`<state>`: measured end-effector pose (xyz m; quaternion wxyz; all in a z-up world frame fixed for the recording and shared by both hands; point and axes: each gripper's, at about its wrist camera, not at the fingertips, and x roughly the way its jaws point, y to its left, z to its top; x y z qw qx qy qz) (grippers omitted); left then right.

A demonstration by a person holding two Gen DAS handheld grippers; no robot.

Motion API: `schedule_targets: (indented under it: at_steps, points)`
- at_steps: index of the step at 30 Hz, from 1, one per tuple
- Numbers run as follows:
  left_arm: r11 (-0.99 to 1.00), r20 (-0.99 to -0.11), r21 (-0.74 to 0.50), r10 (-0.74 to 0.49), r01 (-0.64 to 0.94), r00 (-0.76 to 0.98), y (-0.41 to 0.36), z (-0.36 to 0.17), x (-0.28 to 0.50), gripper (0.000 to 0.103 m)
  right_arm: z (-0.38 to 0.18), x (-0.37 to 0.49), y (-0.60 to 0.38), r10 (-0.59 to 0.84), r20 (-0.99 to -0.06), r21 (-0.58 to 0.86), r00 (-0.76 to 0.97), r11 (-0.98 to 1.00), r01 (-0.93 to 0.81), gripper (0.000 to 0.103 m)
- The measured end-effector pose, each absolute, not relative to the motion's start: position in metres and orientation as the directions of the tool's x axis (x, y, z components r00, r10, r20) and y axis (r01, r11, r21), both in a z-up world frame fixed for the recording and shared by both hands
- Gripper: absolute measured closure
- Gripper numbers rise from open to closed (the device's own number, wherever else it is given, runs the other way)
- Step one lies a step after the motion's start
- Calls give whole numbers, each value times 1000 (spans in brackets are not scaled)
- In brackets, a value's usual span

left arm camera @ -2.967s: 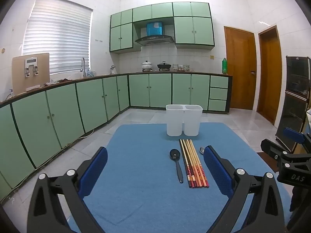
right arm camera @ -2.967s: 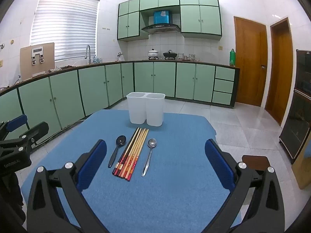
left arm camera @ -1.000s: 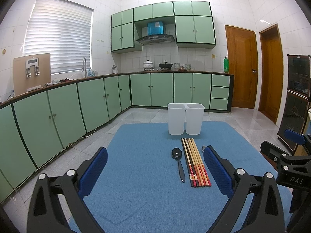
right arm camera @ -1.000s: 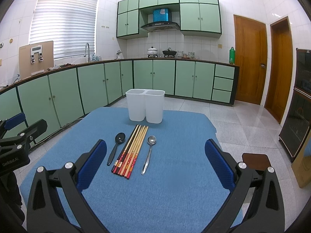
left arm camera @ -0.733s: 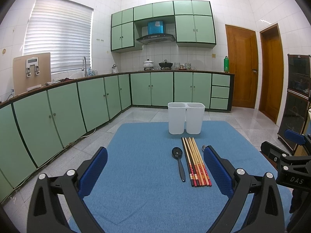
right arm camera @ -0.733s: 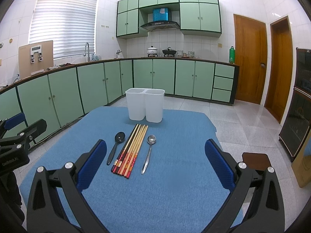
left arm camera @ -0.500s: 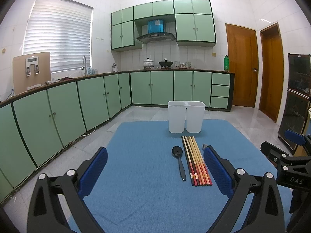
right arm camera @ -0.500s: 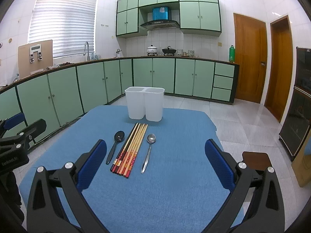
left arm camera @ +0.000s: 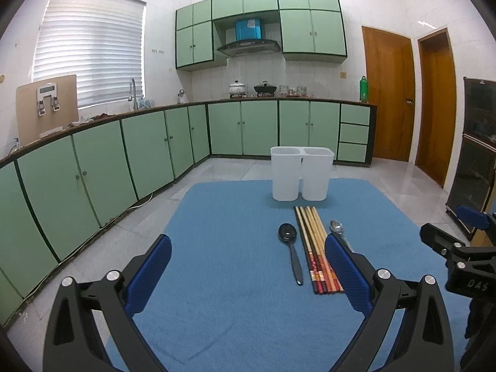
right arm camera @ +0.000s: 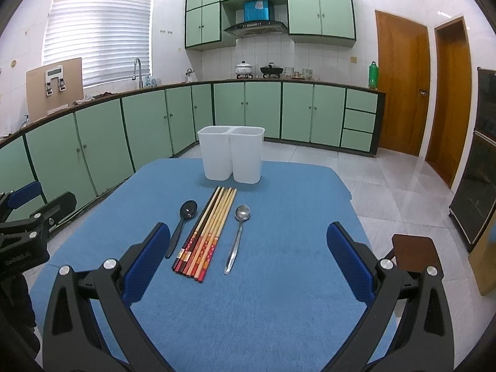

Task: Organize utensils
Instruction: 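Lower the left tool onto the black spoon while the right tool reaches the metal spoon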

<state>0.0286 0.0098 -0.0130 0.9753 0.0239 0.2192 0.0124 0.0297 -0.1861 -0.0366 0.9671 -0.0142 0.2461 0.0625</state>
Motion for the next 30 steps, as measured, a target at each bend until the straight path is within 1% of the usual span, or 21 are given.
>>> schedule_targets:
  at_steps: [7, 12, 14, 17, 18, 19, 20, 21, 25, 29, 30]
  points:
    - [997, -498, 76, 61, -26, 865, 21, -28, 82, 6, -46, 76, -188, 118, -534, 2, 837, 990, -138, 5]
    - [996, -542, 80, 66, -27, 838, 26, -44, 123, 6, -60, 124, -189, 139, -601, 49, 787, 989, -137, 5]
    - [997, -565, 75, 65, -28, 822, 28, -51, 140, 6, -69, 142, -187, 150, -625, 60, 766, 988, -144, 7]
    - [997, -591, 65, 64, -31, 804, 31, -59, 159, 6, -85, 171, -184, 157, -674, 69, 722, 986, -150, 14]
    - [997, -595, 64, 67, -35, 801, 32, -61, 164, 6, -92, 182, -183, 160, -697, 75, 699, 986, -151, 19]
    - [997, -600, 66, 72, -40, 797, 33, -64, 168, 6, -98, 190, -182, 161, -712, 78, 684, 985, -150, 22]
    - [997, -607, 68, 76, -44, 791, 34, -66, 172, 6, -103, 196, -181, 163, -724, 82, 670, 985, -151, 23]
    - [997, -621, 71, 79, -44, 780, 34, -70, 178, 6, -109, 204, -179, 168, -743, 89, 648, 984, -153, 26]
    - [997, -643, 70, 79, -43, 762, 36, -82, 190, 6, -123, 222, -171, 152, -782, 68, 604, 985, -160, 35]
    - [998, -658, 62, 64, -31, 750, 34, -88, 196, 6, -130, 232, -168, 155, -807, 77, 570, 984, -160, 44]
    - [998, -662, 63, 61, -25, 747, 33, -89, 198, 6, -131, 234, -168, 156, -811, 78, 564, 984, -159, 48]
